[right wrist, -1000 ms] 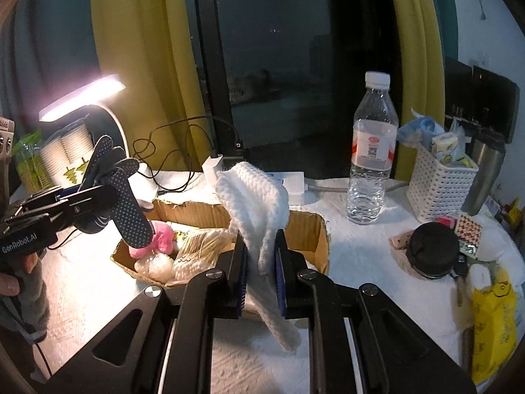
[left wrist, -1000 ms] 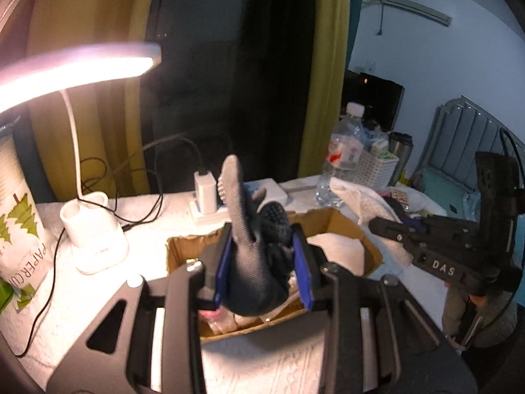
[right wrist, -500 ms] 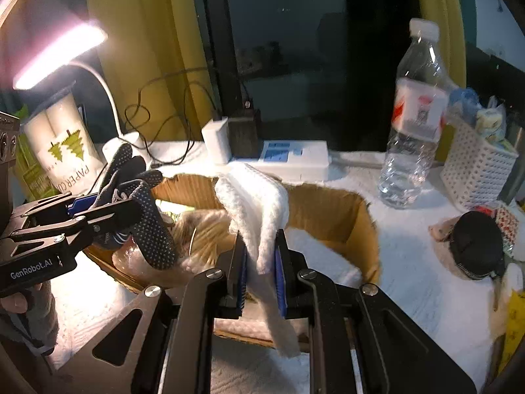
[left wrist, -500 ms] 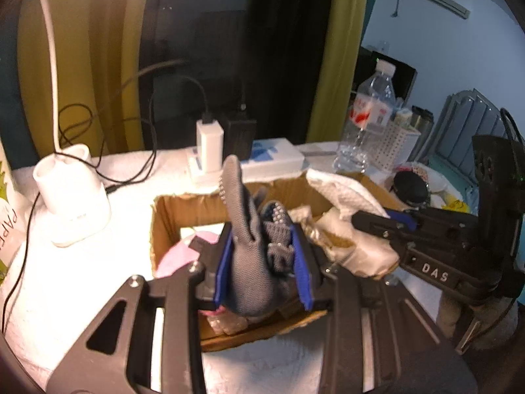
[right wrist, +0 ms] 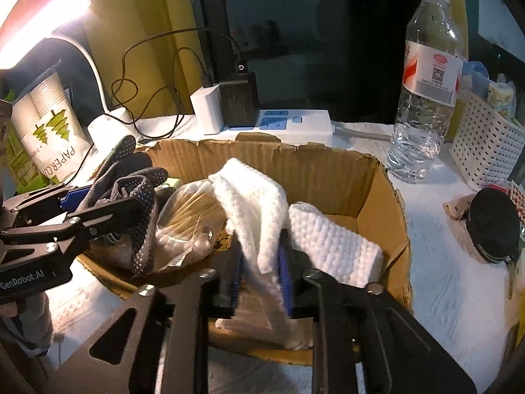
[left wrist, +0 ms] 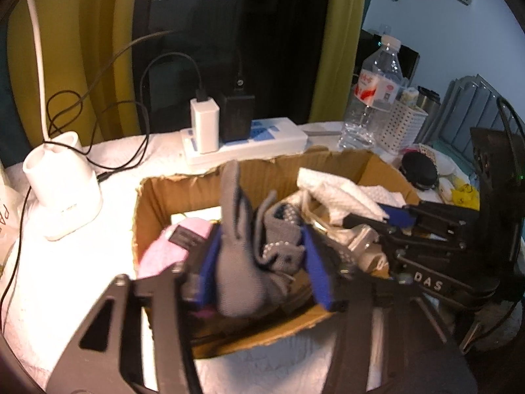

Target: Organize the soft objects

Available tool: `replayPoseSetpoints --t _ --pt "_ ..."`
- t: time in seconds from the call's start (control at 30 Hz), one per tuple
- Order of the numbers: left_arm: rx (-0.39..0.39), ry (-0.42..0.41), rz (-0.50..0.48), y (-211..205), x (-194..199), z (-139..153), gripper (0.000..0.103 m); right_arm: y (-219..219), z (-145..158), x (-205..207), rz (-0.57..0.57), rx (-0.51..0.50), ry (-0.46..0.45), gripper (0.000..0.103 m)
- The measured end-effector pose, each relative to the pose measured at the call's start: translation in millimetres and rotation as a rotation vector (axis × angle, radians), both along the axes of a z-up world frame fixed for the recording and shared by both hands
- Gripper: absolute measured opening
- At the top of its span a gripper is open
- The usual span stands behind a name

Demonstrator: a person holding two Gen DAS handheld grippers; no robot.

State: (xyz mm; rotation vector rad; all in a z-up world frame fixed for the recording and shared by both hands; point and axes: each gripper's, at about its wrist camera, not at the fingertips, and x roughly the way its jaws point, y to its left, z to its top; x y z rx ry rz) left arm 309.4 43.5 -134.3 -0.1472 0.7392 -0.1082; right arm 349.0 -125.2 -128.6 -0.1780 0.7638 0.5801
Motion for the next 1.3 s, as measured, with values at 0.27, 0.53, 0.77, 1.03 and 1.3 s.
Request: replayPoseSetpoints --t 0.27,0.53,0.77,1.03,1.3 --pt "0.008 -0.044 0.015 -1.0 -17.3 18.6 0.073 -7.4 19.0 -13.6 -0.011 0.002 -0.037 0.052" --pt "0.012 -0.093 0.031 -0.8 -44.7 42.6 0.073 -23.9 39.9 -34.9 -0.046 0.009 -0.08 0.059" --pt "0.008 -0.113 0.04 -4.1 -68.1 56.1 0.073 -32.0 52.7 -59.5 -0.053 0.014 -0.112 0.063" --pt "0.008 -0.147 0.05 -7.3 -95.8 70.0 0.091 -43.0 67.8 -88.6 -0.066 0.022 -0.149 0.068" --pt "0.025 -0.179 0.057 -9.5 -124.3 83.4 0.095 -53.4 84.8 -119.2 -0.085 0.03 -0.198 0.075"
